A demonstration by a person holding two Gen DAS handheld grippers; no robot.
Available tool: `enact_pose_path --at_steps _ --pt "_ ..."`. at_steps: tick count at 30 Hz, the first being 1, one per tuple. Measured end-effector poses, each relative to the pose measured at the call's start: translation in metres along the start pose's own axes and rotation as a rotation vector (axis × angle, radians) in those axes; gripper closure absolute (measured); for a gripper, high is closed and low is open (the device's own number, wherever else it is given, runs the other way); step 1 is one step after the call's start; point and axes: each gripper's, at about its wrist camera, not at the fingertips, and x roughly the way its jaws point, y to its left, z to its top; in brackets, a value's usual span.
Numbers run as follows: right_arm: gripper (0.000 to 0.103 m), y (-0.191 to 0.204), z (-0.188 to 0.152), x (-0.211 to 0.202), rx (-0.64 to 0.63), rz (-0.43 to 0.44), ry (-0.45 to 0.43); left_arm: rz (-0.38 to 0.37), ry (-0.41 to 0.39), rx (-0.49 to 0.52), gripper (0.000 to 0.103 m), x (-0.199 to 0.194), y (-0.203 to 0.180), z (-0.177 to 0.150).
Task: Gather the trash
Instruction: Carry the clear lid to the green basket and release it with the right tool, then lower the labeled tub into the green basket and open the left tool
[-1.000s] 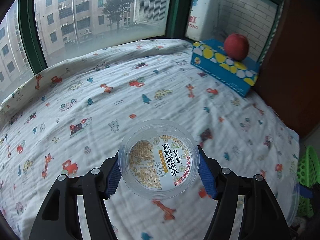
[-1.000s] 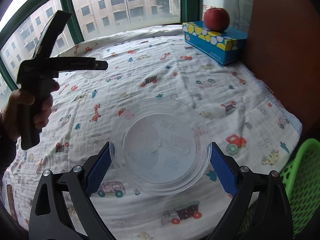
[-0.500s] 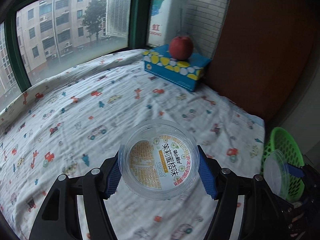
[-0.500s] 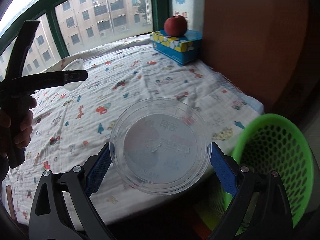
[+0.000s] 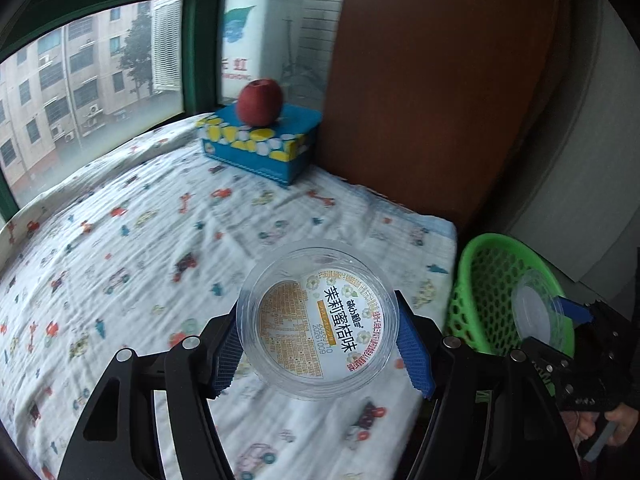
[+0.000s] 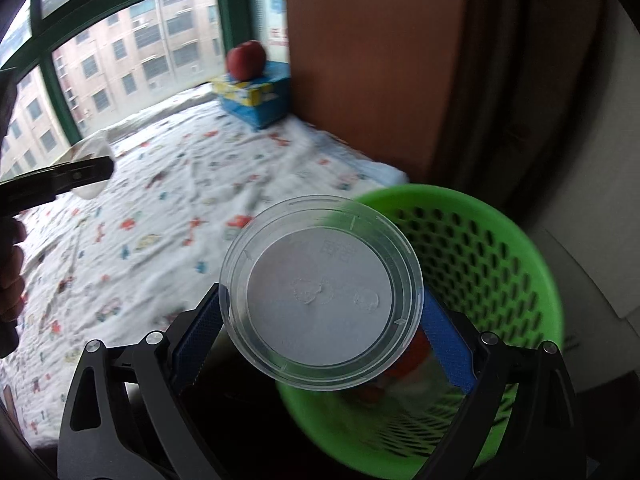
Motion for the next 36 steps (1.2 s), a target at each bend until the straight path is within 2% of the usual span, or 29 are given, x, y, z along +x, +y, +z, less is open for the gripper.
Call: enact_pose_path --at_steps 9,19,36 --pt "0.010 -0.055 -0.010 0.011 0.106 -0.038 0.028 -0.051 0.004 0.058 0.038 0.006 -0.050 0.006" --pt "0.008 -0.088 -0.015 0.018 0.206 -0.039 0.017 -0.085 0.014 0.092 0.038 0.012 -0.083 0.008" --pt "0.008 -0.108 -0.021 -0.035 0.241 -0.085 -0.065 -0.155 0.051 0.163 0.038 0.031 -0.142 -0.001"
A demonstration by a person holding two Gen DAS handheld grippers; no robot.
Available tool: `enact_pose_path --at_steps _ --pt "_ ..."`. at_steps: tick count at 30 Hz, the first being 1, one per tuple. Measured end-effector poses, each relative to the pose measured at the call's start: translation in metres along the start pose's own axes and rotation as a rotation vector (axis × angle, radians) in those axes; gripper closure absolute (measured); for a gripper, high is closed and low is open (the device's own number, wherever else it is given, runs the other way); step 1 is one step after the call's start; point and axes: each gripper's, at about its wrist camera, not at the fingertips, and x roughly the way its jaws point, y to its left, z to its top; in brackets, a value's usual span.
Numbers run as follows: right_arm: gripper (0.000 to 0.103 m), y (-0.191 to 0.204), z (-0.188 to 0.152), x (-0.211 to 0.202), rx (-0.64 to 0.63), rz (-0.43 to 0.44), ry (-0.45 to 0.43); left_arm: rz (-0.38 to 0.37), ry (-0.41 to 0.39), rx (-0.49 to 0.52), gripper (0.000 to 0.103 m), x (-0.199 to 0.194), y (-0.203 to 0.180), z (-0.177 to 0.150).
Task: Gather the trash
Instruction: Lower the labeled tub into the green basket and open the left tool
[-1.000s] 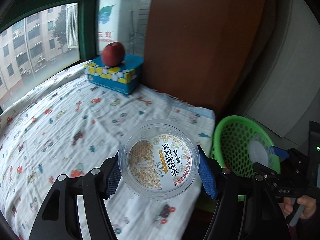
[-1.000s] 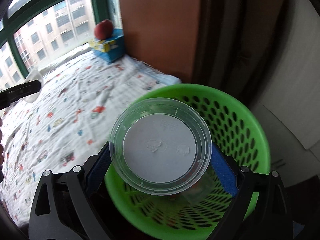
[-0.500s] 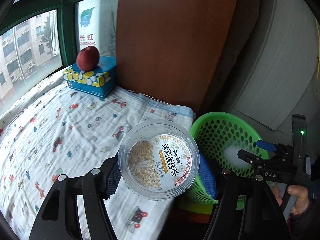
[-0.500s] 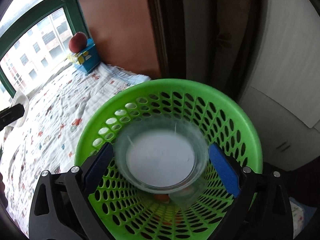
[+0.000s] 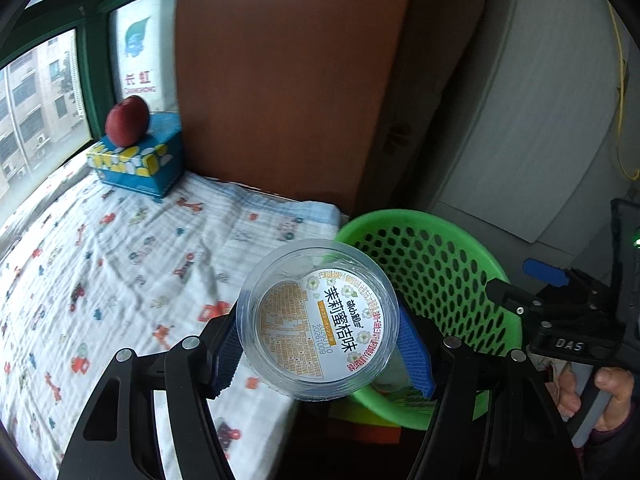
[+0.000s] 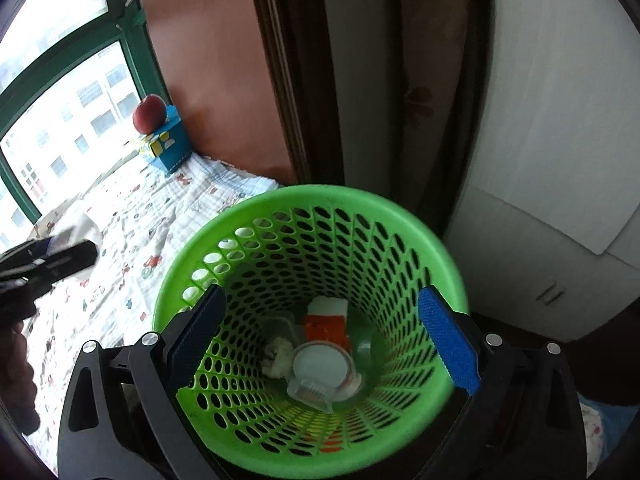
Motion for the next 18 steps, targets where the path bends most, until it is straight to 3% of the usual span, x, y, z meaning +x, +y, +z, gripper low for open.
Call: enact_pose_path --at_steps 18 --pt "0.008 -0.019 -0.012 -0.038 0.030 -0.028 -0.068 -0.071 0.078 0.029 0.038 0.041 -0.052 -0.008"
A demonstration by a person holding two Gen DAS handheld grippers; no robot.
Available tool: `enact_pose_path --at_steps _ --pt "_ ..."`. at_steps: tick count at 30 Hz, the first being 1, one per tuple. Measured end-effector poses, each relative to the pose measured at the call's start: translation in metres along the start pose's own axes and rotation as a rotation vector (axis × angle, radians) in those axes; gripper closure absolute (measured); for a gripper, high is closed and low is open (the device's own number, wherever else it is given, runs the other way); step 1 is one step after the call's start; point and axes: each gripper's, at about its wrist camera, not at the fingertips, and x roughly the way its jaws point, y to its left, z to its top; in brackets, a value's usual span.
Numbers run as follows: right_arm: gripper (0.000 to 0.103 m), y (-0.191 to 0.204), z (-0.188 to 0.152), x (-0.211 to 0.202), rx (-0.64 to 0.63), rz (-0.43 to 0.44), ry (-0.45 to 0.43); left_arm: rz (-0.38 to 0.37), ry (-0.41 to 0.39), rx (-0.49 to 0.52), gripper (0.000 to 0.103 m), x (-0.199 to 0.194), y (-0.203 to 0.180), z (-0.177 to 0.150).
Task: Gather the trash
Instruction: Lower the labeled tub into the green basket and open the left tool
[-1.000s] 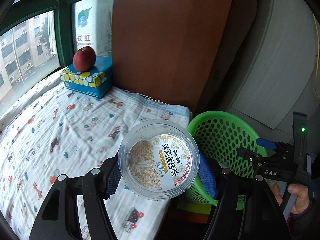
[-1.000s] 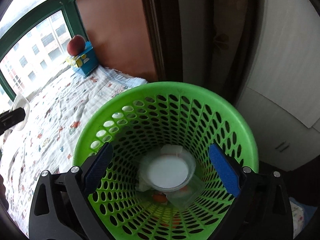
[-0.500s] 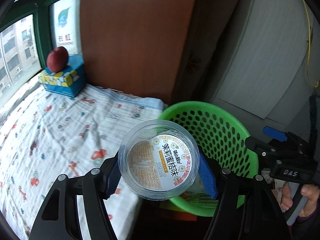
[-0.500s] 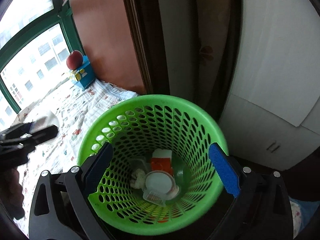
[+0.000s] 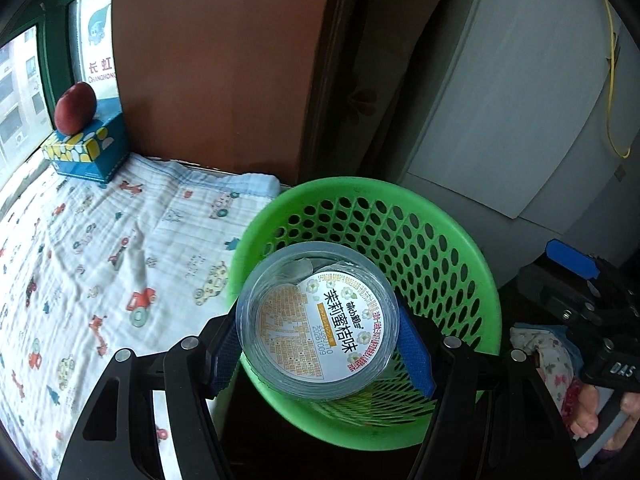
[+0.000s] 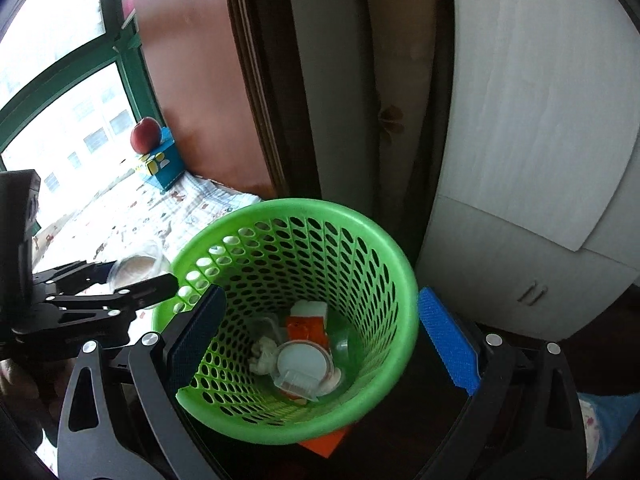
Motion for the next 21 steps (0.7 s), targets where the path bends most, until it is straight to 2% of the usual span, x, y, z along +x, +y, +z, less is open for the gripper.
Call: enact_pose_path --at_steps 3,4,11,21 --pt "0.008 -0.003 -0.003 -0.004 0.010 0.000 -0.005 -0.016 0.008 0.004 0.035 0.004 -0.005 0.000" --pt "0.008 -0.003 -0.005 -0.005 0.010 -0.003 -0.007 -0.017 0.007 0.004 0.030 0.004 -0.006 0.000" --pt "0.008 -0.003 -0.012 -0.010 0.016 0.001 -0.005 -0.025 -0.014 0.013 0.026 -0.005 -0.010 -0.001" --pt "0.008 0.022 -0.019 -0.016 0.002 0.030 0.008 0.062 -0.087 -0.004 0.018 -0.048 0.013 -0.014"
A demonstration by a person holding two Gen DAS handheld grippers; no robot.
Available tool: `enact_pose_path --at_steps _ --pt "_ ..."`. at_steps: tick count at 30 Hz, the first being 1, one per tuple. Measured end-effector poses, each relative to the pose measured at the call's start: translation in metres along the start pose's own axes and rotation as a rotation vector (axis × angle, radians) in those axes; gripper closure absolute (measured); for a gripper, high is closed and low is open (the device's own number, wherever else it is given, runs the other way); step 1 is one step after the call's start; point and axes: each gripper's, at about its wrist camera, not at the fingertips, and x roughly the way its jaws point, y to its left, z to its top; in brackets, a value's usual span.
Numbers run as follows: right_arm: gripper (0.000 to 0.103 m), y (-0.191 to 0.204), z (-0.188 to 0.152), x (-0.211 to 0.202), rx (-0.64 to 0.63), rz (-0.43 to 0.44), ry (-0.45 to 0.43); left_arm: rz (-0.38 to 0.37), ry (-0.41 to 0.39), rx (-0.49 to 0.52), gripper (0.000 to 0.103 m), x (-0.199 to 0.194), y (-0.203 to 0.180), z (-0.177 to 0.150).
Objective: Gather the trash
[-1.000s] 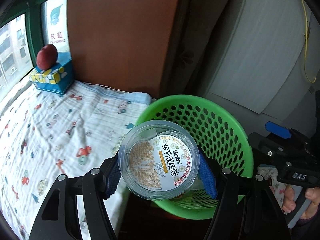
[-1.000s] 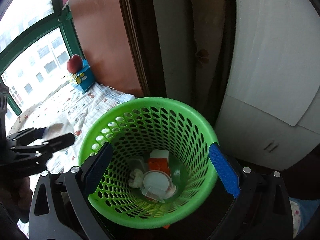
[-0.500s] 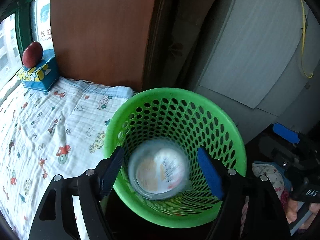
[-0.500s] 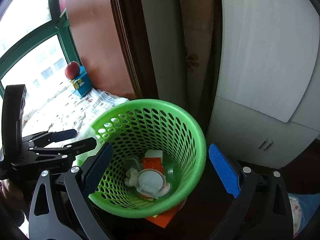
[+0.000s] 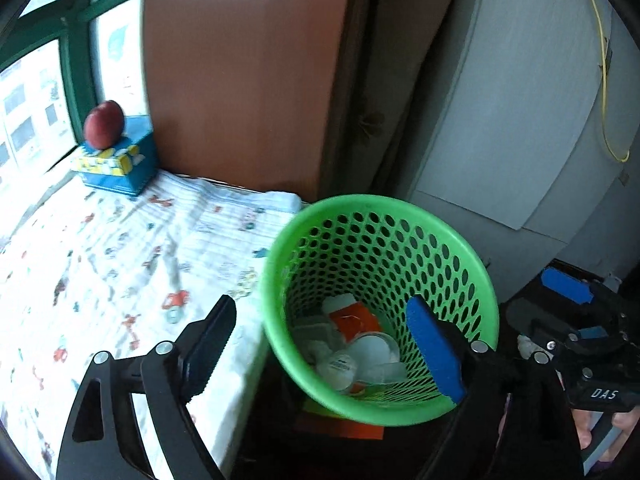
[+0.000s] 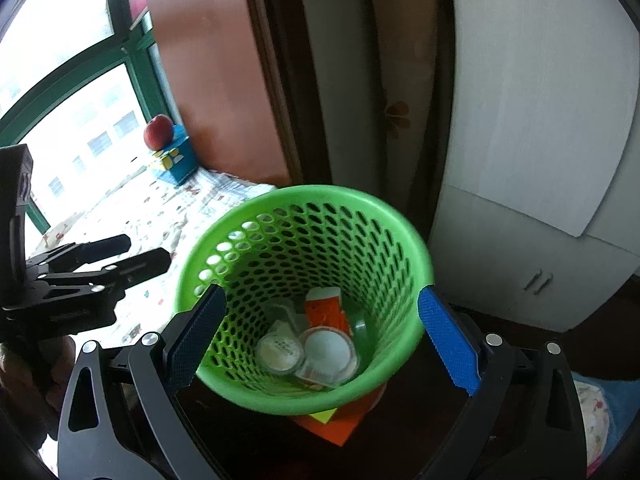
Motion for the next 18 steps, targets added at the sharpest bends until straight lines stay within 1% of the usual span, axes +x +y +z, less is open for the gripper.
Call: enact_pose_path --at_steps 8,11,18 --pt "0.008 0.040 -0.005 -0.005 -0.055 0.026 0.008 0.079 -0.057 -0.036 0.013 -0.039 0.028 -0.015" --pt "0.008 0.054 -0.008 -0.005 -0.074 0.033 0.014 0.122 -0.080 -0.050 0.011 -0.055 0.040 -0.023" --pt "0.008 0.084 -0.013 -0.007 -0.114 0.061 0.024 0.198 -0.112 -0.094 0.009 -0.086 0.067 -0.044"
